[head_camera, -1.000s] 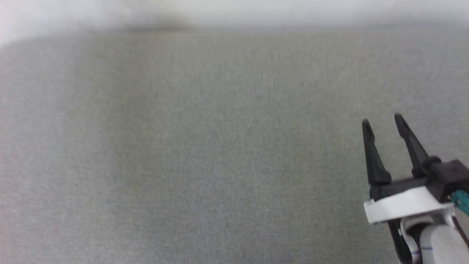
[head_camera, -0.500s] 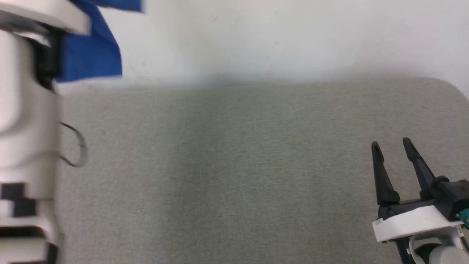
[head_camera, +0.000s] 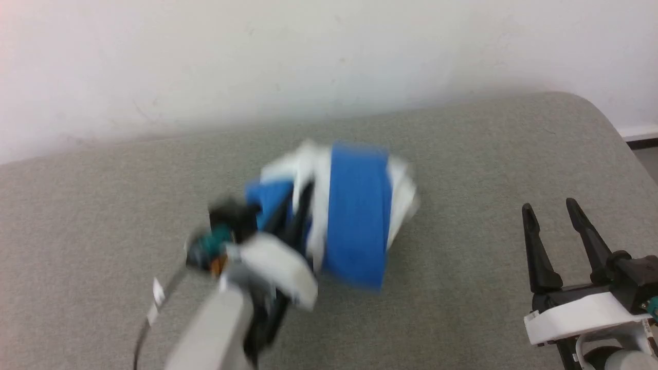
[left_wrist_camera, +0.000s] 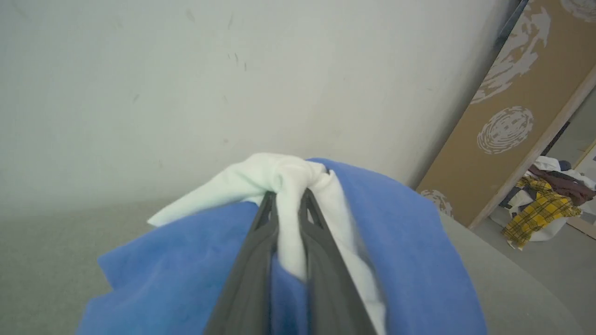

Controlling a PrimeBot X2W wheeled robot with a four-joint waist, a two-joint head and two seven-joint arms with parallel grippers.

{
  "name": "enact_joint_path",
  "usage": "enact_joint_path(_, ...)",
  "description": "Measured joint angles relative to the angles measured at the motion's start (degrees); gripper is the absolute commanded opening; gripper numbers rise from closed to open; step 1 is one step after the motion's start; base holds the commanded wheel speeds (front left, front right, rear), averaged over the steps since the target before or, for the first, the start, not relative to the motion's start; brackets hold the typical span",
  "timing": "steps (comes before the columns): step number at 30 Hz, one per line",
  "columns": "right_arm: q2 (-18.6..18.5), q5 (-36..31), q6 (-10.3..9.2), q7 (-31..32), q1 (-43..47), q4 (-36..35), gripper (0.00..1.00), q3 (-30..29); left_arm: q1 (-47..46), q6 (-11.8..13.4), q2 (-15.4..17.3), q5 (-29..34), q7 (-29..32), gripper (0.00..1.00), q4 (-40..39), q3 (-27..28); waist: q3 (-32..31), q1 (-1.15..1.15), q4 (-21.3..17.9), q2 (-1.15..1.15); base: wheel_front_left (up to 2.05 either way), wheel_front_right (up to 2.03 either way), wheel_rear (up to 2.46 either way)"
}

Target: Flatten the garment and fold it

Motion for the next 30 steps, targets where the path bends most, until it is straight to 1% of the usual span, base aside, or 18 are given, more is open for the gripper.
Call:
enact_joint_path(3, -0.02, 0.10, 0.00, 0.07, 0.30, 0.18, 1.00, 0.38, 8.27, 1.43, -0.11, -0.25, -0.24, 0.00, 2.20, -1.35, 0.40, 0.00, -0.74, 0.00, 0.00, 0.00, 0.00)
enact_joint_path(4, -0.02, 0.09, 0.00, 0.05, 0.30, 0.27, 1.00, 0.59, 10.46, 1.91, -0.07, -0.23, -0.70, 0.14, 3.18, -1.61, 0.59, 0.00, -0.93, 0.00, 0.00, 0.00, 0.00)
enact_joint_path(5, -0.01, 0.09, 0.00, 0.05, 0.31, 0.45, 1.00, 0.87, 12.27, 1.96, -0.05, -0.40, -0.80, 0.44, 4.32, -1.82, 0.68, 0.01, -1.10, 0.00, 0.00, 0.00, 0.00)
enact_joint_path(6, 0.01, 0.12, 0.00, 0.05, 0.34, 0.56, 1.00, 1.19, 13.83, 1.96, 0.00, -0.42, -1.19, 1.00, 5.23, -2.24, 0.76, 0.00, -1.18, 0.00, 0.00, 0.00, 0.00)
enact_joint_path(9, 0.00, 0.14, 0.00, 0.00, 0.56, 0.83, 1.00, 1.21, 16.51, 1.79, -0.42, -0.29, -2.31, 1.00, 6.44, -4.37, 0.91, 0.00, -0.76, 0.00, 0.00, 0.00, 0.00)
enact_joint_path(11, 0.00, 0.14, 0.00, -0.01, 0.76, 0.97, 1.00, 0.92, 17.09, 1.78, -0.83, -0.08, -4.16, 1.00, 6.06, -5.06, 0.88, 0.00, -0.17, 0.00, 0.00, 0.00, 0.00)
enact_joint_path(14, 0.00, 0.12, 0.00, 0.13, 1.49, 0.92, 1.00, 0.87, 17.23, 1.86, -0.93, 0.92, -7.03, 1.00, 2.87, -5.01, 0.74, 0.00, 0.86, 0.00, 0.00, 0.00, 0.00)
enact_joint_path(16, 0.00, 0.08, 0.00, 0.34, 1.54, 0.83, 1.00, 0.73, 17.23, 2.76, -0.94, 2.14, -8.14, 1.00, -0.36, -4.22, 0.68, 0.00, 1.52, 0.00, 0.00, 0.00, 0.00)
enact_joint_path(19, 0.01, 0.07, 0.00, 0.44, 1.69, 0.64, 1.00, 0.20, 17.22, 4.37, -0.77, 4.00, -8.91, 1.00, -5.37, -1.79, 0.54, 0.00, 2.51, 0.00, 0.00, 0.00, 0.00)
enact_joint_path(23, -0.01, 0.08, 0.00, 0.68, 2.55, 0.15, 1.00, -0.86, 17.07, 5.71, -0.59, 6.34, -9.01, 1.00, -10.96, 2.32, 0.40, 0.00, 4.08, 0.00, 0.00, 0.00, 0.00)
enact_joint_path(26, 0.00, 0.04, 0.00, 1.38, 2.73, -0.12, 1.00, -0.78, 17.20, 6.95, 0.36, 7.65, -9.01, 1.00, -12.57, 6.56, 0.30, 0.00, 4.99, 0.00, 0.00, 0.00, 0.00)
enact_joint_path(30, 0.01, -0.35, 0.00, 2.37, 2.77, -0.37, 1.00, -0.68, 18.47, 7.91, 2.42, 8.77, -9.01, 1.00, -13.22, 11.61, 0.11, 0.00, 5.72, 0.00, 0.00, 0.00, 0.00)
